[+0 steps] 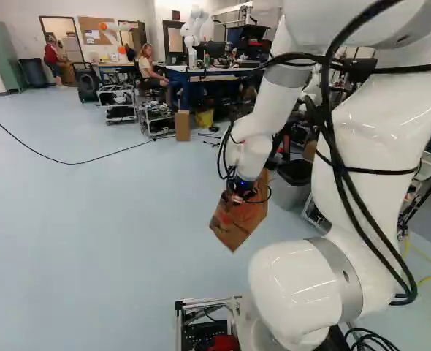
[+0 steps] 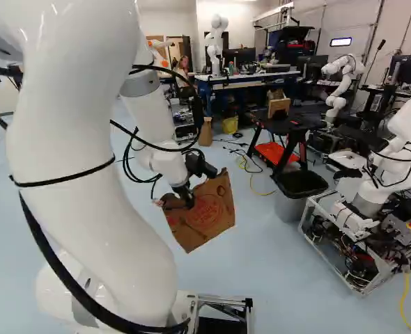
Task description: Pick up the grocery bag from the ground
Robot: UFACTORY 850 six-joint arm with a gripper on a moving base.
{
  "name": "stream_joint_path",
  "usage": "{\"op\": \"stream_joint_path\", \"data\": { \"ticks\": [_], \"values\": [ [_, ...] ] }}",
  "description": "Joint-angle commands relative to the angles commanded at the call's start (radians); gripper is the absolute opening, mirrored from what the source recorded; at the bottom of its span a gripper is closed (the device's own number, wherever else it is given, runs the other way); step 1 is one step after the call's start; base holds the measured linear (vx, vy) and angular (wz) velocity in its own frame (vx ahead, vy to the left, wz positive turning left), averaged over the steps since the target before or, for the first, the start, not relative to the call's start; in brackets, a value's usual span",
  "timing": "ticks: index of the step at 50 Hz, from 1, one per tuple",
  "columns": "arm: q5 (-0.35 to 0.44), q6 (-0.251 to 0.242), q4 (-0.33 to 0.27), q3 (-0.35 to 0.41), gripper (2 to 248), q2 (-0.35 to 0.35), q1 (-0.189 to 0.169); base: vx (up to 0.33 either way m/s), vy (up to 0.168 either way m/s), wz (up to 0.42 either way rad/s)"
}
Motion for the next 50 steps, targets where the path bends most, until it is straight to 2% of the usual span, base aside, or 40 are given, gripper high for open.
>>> {"op": "stream_joint_path", "data": {
  "ticks": [25,50],
  "values": [
    [0.029,-0.016,-0.008,0.017,24,0.021,-0.001,0.0,0.0,0.0],
    [0.128,-0.069,-0.034,0.061,24,0.07,-0.003,0.0,0.0,0.0]
  ]
}}
